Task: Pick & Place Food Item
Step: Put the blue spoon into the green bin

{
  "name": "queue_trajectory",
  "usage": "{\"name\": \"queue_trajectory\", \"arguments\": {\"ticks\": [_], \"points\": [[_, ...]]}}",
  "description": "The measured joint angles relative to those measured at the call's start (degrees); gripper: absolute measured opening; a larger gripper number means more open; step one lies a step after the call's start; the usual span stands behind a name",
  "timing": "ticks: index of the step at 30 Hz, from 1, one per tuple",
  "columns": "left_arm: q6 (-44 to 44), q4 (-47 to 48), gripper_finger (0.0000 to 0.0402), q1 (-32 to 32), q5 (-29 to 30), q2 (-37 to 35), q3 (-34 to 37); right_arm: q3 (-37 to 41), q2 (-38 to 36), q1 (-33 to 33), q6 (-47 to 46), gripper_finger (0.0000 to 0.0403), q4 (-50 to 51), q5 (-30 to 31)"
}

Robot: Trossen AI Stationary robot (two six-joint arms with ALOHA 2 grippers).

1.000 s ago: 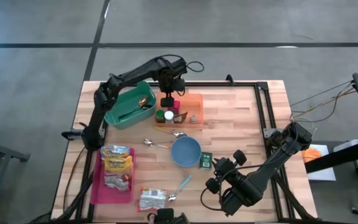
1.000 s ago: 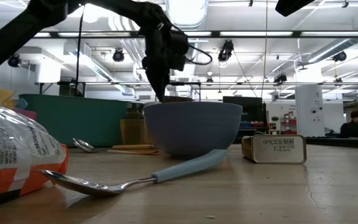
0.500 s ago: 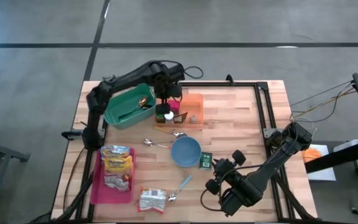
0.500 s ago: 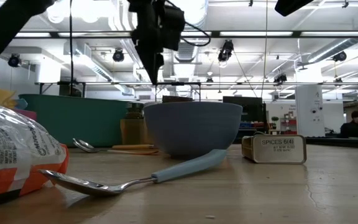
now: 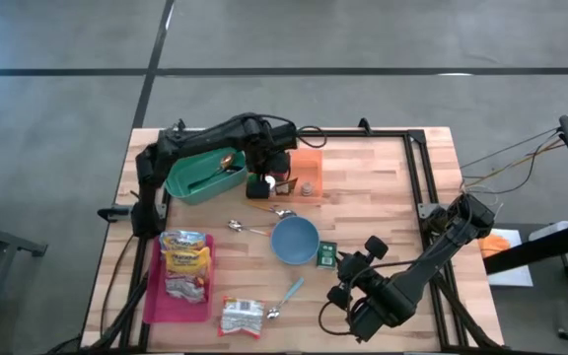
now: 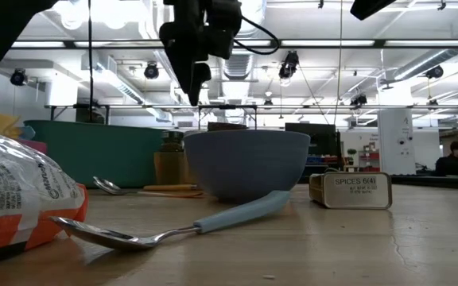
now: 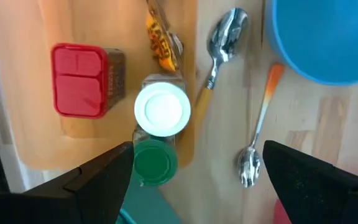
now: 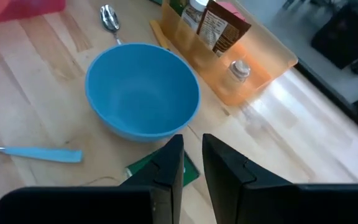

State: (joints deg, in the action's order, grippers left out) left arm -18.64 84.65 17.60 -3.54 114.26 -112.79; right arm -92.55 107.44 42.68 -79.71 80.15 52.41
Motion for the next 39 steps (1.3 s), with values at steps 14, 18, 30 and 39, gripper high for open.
{"name": "queue_trajectory", "arguments": {"ticks": [14, 18, 30, 39], "points": [[21.84, -12.15, 0.036, -1.93, 0.14, -9.69, 5.62, -0.66, 0.0, -5.1, 13.52, 0.0056, -2.19, 0.03], [29.87, -18.24, 0.036, -2.64, 0.86, -16.22, 13.78, -0.77, 0.02, -6.58, 18.98, 0.0056, -5.58, 0.05], [35.26, -30.44, 0.036, -5.57, 0.76, -38.33, 36.54, -0.09, 1.03, -15.17, 54.57, 0.01, -29.04, -18.43], [38.92, -30.92, 0.036, -6.02, -0.91, -45.34, 40.21, 0.0, 1.03, -19.89, 75.69, 0.0214, -37.86, -35.91]]}}
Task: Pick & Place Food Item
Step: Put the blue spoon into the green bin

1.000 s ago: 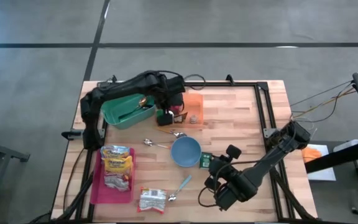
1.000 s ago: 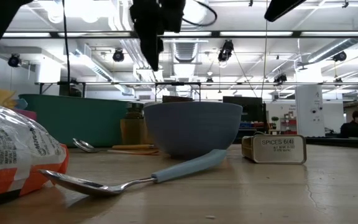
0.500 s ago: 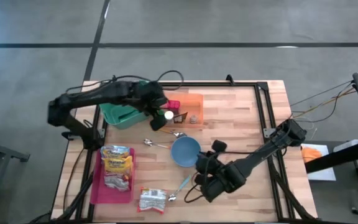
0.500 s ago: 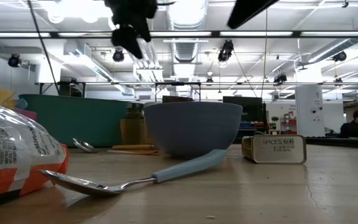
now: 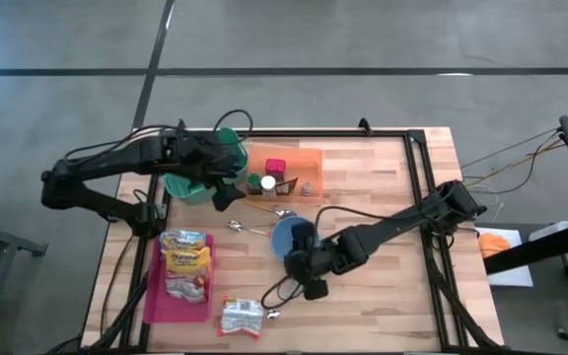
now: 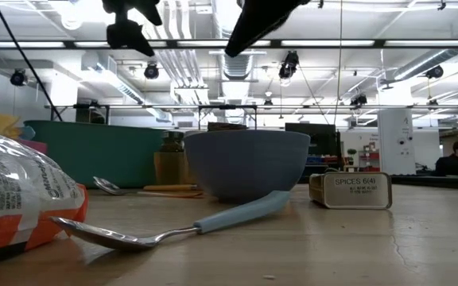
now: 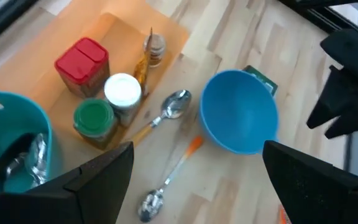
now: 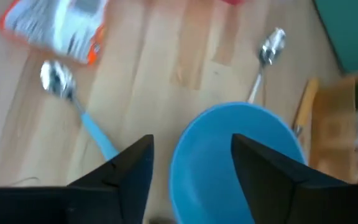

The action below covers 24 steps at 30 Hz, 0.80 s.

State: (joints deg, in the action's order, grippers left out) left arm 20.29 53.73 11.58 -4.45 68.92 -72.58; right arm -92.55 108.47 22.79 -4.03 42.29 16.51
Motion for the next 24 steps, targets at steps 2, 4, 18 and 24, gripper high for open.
{"name": "queue_trajectory", "arguments": {"ticks": [2, 4, 18, 24], "points": [[1.16, 0.04, 0.036, -0.52, -0.1, -0.77, 0.56, 0.0, 0.16, 0.09, 6.28, 0.0223, -0.3, -0.13], [2.21, 0.22, 0.036, -1.27, -0.07, -1.53, 1.2, 0.0, 0.93, 0.55, 10.6, 0.0225, -1.09, -0.49], [4.23, 0.28, 0.036, -7.22, -0.06, -2.22, 1.8, -1.18, 13.84, 3.65, 19.55, 0.0226, -1.29, -4.22], [4.24, 0.29, 0.036, -7.26, 0.33, -2.22, 1.8, -3.14, 18.2, 4.3, 19.68, 0.0226, -1.11, -7.45]]}}
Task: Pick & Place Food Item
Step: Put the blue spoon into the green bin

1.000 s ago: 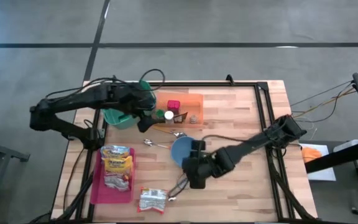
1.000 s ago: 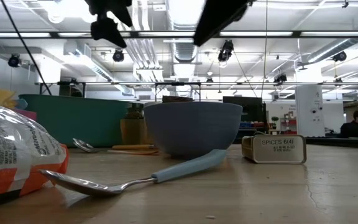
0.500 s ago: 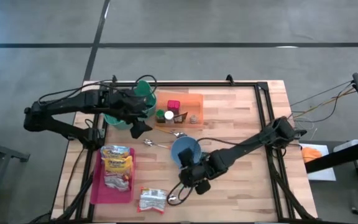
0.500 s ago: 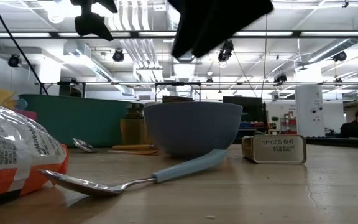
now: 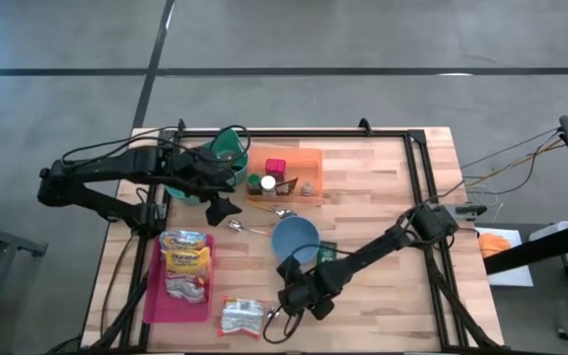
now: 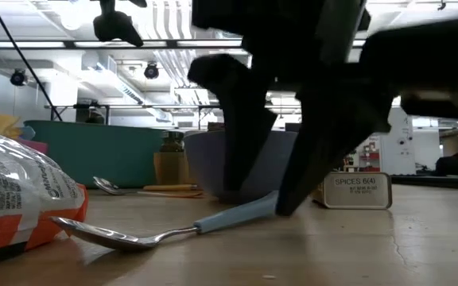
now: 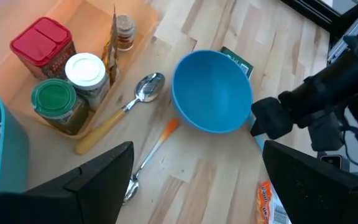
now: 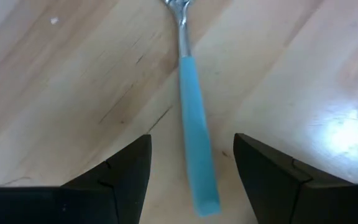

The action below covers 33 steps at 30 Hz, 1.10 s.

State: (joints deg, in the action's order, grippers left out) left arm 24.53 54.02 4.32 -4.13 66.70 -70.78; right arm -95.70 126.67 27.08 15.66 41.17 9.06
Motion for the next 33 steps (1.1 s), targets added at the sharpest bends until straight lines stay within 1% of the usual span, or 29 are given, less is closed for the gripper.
{"name": "queue_trajectory", "arguments": {"ticks": [7, 10, 13, 19, 21, 29, 33], "points": [[-0.05, 0.02, 0.036, 0.0, 0.14, 0.0, 0.0, -0.68, 2.07, -0.23, -0.14, 0.0226, 0.18, -0.4], [-0.28, 0.06, 0.036, -0.04, 0.29, 0.0, 0.0, -0.68, 2.3, -0.47, -0.48, 0.0213, 0.21, -1.38], [-0.35, 0.22, 0.036, -0.11, 0.29, 0.0, 0.0, -0.64, 2.34, -0.69, -1.06, 0.0173, 0.29, -3.01], [-0.65, 0.24, 0.036, -0.15, 0.29, 0.02, 0.0, -0.55, 2.45, -1.67, -4.37, 0.0063, 0.51, -5.79], [-0.65, 0.23, 0.036, -0.15, 0.28, 0.02, 0.0, -0.55, 2.45, -1.85, -5.47, 0.0035, 0.11, -5.64], [-0.65, 0.26, 0.036, -0.15, 0.27, 0.04, 0.0, -0.55, 2.46, -1.69, -7.71, 0.0032, -0.49, -4.95], [-0.66, 0.28, 0.036, -0.15, 0.27, 0.04, 0.0, -0.51, 2.29, -1.33, -10.38, 0.0032, -0.44, -4.57]]}}
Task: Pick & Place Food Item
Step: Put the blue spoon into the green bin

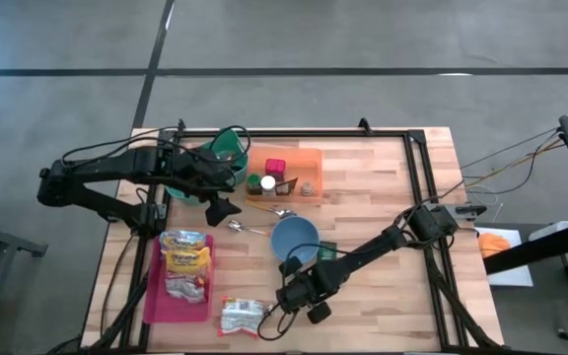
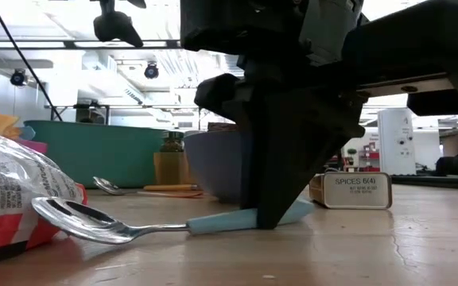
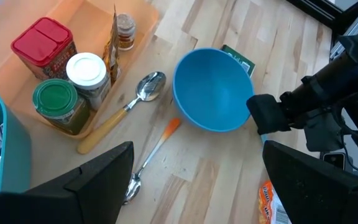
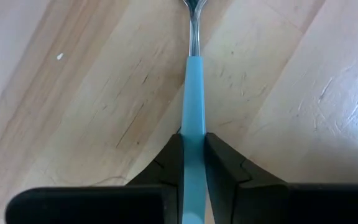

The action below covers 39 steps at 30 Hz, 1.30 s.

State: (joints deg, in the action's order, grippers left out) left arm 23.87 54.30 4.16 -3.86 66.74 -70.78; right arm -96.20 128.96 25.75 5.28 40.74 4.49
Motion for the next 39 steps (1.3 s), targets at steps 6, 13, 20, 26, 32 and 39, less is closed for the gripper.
{"name": "queue_trajectory", "arguments": {"ticks": [6, 13, 20, 26, 32, 39], "points": [[-0.01, 0.95, 0.036, 0.0, 0.0, 0.0, 0.0, 0.19, -1.08, 0.71, -6.22, 0.0032, 0.66, 0.3], [-0.01, 2.75, 0.036, -0.02, 0.0, 0.0, 0.0, 0.34, -3.83, 1.91, -13.99, 0.0031, 1.71, 1.18], [-1.38, 2.7, 0.036, -0.39, -0.01, 0.0, 0.0, 0.24, -4.85, 1.98, -23.69, 0.0031, 4.32, 6.12], [-2.52, 2.28, 0.036, -0.48, 3.48, -0.28, 0.0, 0.22, -7.02, 2.21, -27.79, 0.0013, 4.01, 10.38], [-2.61, 1.64, 0.036, -1.71, 7.8, -2.23, 0.0, 0.18, -9.77, 3.18, -29.83, 0.0004, 3.69, 13.18], [-2.68, 1.79, 0.036, -2.82, 7.96, -2.84, 0.0, 0.11, -9.96, 3.85, -27.48, 0.0006, 3.36, 11.98]]}}
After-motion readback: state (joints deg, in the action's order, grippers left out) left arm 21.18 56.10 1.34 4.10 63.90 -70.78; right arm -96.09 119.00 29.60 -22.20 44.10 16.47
